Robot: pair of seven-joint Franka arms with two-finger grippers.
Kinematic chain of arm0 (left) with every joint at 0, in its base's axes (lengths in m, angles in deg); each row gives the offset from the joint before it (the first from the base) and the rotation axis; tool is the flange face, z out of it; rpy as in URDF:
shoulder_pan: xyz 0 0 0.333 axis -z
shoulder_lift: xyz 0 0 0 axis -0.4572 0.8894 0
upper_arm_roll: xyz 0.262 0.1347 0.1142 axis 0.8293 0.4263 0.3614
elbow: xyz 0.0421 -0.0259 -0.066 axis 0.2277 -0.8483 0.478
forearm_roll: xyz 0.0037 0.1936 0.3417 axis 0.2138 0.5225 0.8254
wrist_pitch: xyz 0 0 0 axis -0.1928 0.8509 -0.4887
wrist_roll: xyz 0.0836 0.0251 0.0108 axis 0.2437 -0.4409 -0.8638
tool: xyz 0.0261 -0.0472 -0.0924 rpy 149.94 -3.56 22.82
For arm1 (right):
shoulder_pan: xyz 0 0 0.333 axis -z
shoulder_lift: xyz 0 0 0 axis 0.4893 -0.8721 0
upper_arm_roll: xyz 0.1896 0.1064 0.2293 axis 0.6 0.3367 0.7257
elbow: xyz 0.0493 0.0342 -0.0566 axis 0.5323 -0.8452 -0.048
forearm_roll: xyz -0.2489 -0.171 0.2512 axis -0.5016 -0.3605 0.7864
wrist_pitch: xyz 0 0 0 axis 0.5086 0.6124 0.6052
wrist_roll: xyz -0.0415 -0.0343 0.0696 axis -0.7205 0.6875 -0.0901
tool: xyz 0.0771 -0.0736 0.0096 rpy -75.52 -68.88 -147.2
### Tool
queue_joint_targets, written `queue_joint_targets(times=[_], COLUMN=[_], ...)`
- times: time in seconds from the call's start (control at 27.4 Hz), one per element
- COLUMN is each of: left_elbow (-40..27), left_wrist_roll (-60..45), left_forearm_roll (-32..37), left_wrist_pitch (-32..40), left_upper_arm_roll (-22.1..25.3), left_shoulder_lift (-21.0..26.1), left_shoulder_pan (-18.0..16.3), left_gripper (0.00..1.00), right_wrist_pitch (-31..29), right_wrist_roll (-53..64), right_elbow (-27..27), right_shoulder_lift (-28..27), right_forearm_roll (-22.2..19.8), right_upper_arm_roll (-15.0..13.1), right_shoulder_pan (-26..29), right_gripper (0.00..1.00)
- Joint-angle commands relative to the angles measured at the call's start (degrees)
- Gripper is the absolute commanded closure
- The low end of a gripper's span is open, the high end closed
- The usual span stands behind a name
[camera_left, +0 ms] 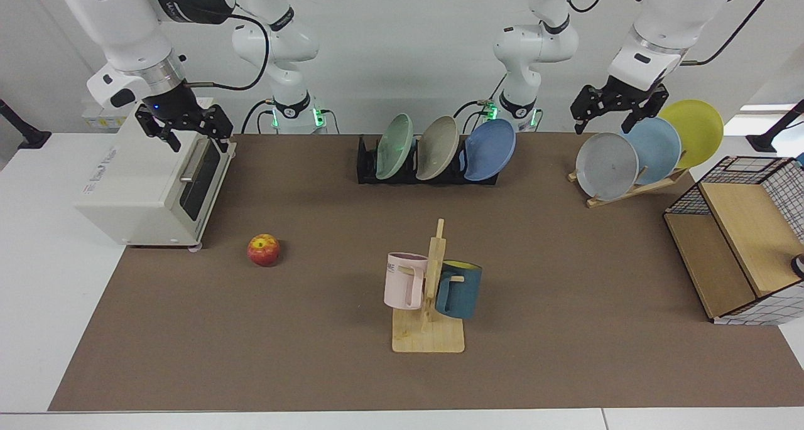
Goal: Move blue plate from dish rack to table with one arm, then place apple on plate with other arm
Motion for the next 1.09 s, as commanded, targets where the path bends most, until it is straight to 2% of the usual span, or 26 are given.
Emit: queue_joint_targets(times=[0.0, 0.91, 1.06], left_elbow=[-3.83, -4.63, -7.43], left_wrist_roll=[0.58, -0.30, 0.58], left_forearm_roll=[-0.31, -0.66, -0.84], left_wrist_pitch=[-0.65, 0.67, 0.14], left_upper_arm_roll=[1.16, 1.08, 0.99], left_shoulder_lift=[-3.07, -3.60, -5.35], left_shoulder_pan=[0.93, 0.40, 0.32], left_gripper=[0.00, 0.00, 0.00], right_wrist_pitch=[-0.64, -3.71, -4.77], right_wrist_roll=[1.38, -0.63, -2.04], right_elbow=[-1.43, -0.82, -0.82], right_shoulder_lift=[1.29, 0.50, -0.29], right_forearm_roll=[1.07, 1.08, 1.16], right_upper_arm_roll=[0.56, 1.35, 1.26], right_shoulder_pan=[0.63, 0.19, -1.66], right_gripper=[0.00, 0.00, 0.00])
